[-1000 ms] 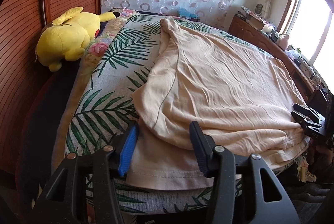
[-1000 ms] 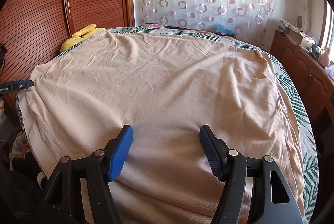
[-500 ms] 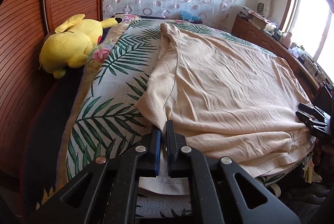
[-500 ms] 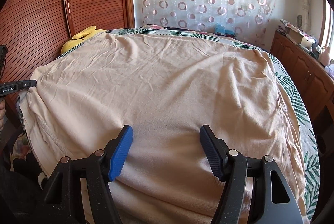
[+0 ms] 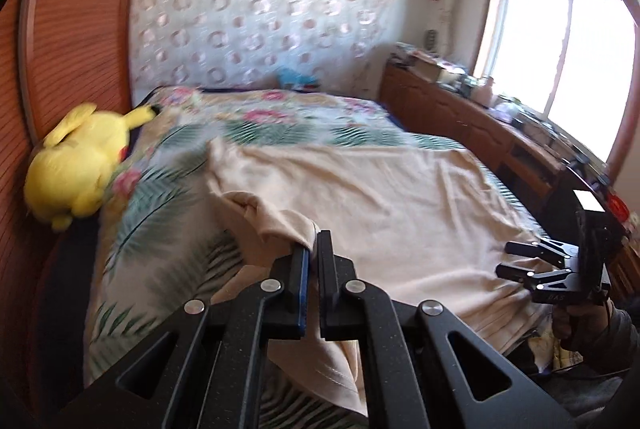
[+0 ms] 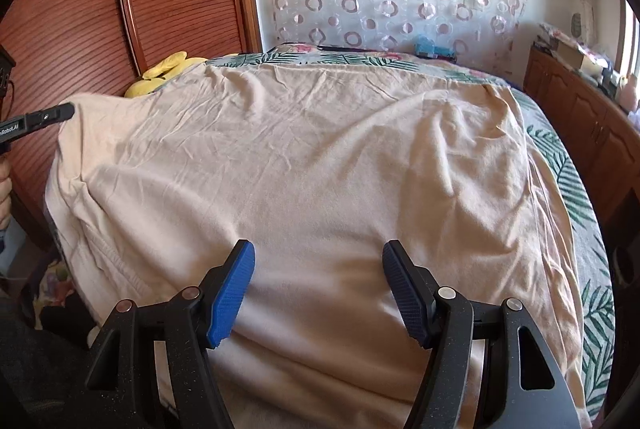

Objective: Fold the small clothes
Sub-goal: 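Grasp the shirt hem with the left tool and lift it, then fold the hem over with the left tool and release it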

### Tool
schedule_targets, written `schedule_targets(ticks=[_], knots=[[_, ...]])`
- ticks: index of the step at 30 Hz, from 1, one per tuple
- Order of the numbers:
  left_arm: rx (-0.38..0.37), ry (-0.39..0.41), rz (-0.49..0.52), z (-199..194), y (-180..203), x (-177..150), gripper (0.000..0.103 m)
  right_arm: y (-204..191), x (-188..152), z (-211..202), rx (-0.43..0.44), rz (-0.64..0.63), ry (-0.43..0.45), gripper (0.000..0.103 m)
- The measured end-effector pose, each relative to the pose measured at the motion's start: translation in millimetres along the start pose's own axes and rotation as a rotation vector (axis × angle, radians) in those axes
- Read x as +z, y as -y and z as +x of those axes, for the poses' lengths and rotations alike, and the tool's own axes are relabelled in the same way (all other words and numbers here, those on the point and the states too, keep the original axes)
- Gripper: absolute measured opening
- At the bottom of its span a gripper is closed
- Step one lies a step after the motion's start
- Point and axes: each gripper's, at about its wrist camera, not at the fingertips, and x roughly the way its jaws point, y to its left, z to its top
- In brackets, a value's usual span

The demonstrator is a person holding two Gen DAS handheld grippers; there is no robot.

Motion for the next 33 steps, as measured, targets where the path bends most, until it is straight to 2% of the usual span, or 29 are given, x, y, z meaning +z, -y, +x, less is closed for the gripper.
schedule_targets(ticks=[7,17,20,22,26,27,32,33], knots=[[-0.163,0.008,0.126,44.2,73.1,45.8,0.004,27.3,0.9,-44.3,-0.044,0.037,0.061,0.068],[-0.365,0.011,0.261,53.0,168.6,81.7,0.004,69.4,-6.2,-92.2,-0.148,0.109,0.126,0.066],[-0.373,0.022,0.306,49.3,192.2,77.6,0.004,74.8,-9.8,-96.7,-0.148,0.127,0.126,0.059],[-0.378,0.002,0.317,51.8,197.3,71.6,0.007,70.0,-10.8,-94.1,-0.139,0.126,0.123,0.059],[-0.375,-0.013,0.305,54.6,192.3,67.1,0.038,66.3,-10.7,-87.3,-0.121,0.12,0.112,0.058],[-0.373,-0.008,0.299,52.5,186.1,66.1,0.042,67.3,-9.9,-87.0,-0.117,0.12,0.11,0.058],[-0.3,-0.025,0.293,59.8,163.2,60.9,0.043,68.9,0.1,-75.4,-0.083,0.105,0.104,0.058],[-0.288,-0.033,0.288,63.8,156.7,59.1,0.048,67.5,3.2,-70.6,-0.075,0.096,0.099,0.058]])
